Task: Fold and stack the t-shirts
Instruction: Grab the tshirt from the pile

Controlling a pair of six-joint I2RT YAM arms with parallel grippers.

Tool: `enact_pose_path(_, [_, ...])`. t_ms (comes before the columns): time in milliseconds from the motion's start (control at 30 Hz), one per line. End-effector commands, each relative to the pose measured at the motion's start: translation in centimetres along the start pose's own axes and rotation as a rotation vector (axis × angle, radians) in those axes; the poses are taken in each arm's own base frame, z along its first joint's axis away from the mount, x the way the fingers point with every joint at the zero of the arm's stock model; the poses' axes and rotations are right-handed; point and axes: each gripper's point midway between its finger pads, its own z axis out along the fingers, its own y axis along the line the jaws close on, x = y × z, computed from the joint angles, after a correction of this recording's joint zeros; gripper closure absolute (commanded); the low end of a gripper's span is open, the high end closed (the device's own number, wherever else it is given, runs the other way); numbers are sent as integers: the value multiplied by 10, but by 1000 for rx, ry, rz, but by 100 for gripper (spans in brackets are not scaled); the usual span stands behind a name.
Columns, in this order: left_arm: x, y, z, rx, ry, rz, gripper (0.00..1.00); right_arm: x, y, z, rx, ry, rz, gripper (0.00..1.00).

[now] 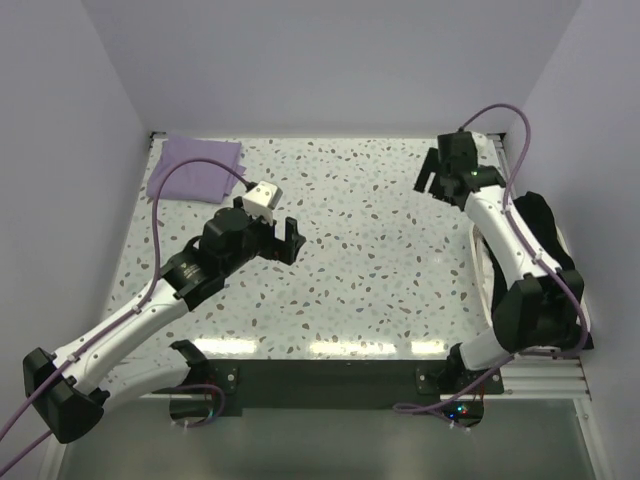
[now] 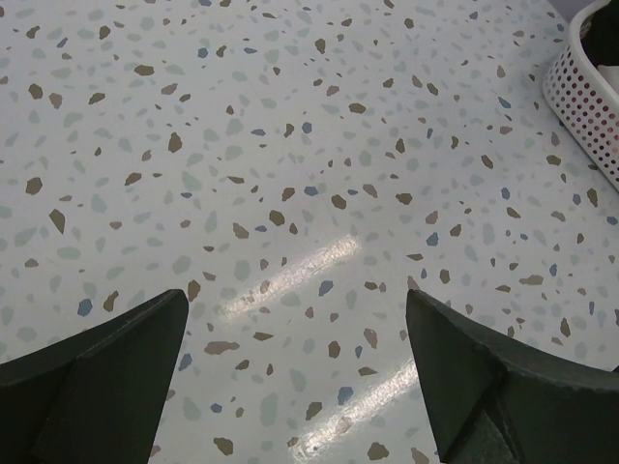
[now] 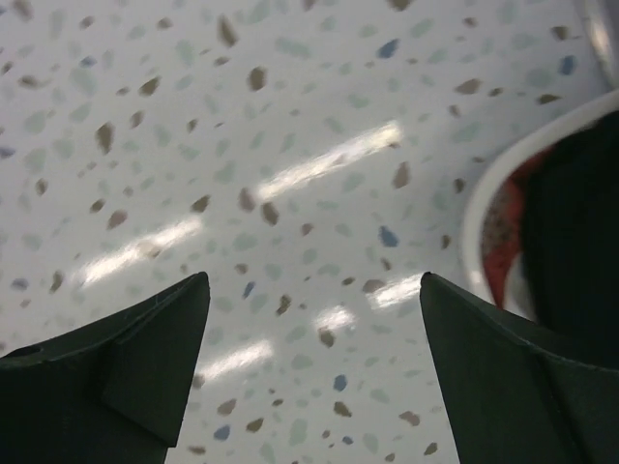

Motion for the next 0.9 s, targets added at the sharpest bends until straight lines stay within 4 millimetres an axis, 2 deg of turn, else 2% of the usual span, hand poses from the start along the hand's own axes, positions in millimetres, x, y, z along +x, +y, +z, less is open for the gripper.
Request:
enact_pose_path(0, [-7,1,-5,-5,-29,-7,0,-38,-80,3,357,-67,81,6])
enact_pose_path(33, [-6,1,-4,-7,-26,-8,0,-47,-100,0,454,-96,96,5])
enact_pose_path(67, [-6,1,-4,-7,-26,-8,0,-46,-119,-2,525,-81,132,4])
enact_pose_path(167, [-3,0,-2,-4,-14,-8,0,-56,-154,4,629,-97,214,2])
enact_pose_path(233, [-1,-1,2,3,-5,-9,0,-52,-172,12,653,-78,262,2])
enact_pose_path(300, [4,-3,5,7,13,-11,0,-46,-181,17,668,-71,304,2])
enact_pose_path(467, [10,-3,10,10,34,-14,0,-43,-217,20,740,-101,422,2])
enact_pose_path(533, [14,-4,13,10,45,-14,0,-40,-228,21,738,-98,463,2])
enact_pose_path(567, [16,-4,14,10,52,-14,0,-44,-228,24,715,-124,480,3])
enact_pose_path(667, [19,-4,19,10,66,-18,0,-33,-233,36,698,-113,526,5])
enact_pose_path(767, [23,-5,22,16,80,-21,0,-37,-231,51,633,-138,580,7])
enact_pose_path(800, [24,-6,24,16,86,-21,0,-32,-229,55,618,-134,588,7])
enact_pose_path(833, [25,-7,24,20,87,-22,0,-38,-225,61,574,-157,613,7])
enact_pose_path(867, [26,-6,25,19,92,-23,0,-30,-223,65,564,-149,618,9])
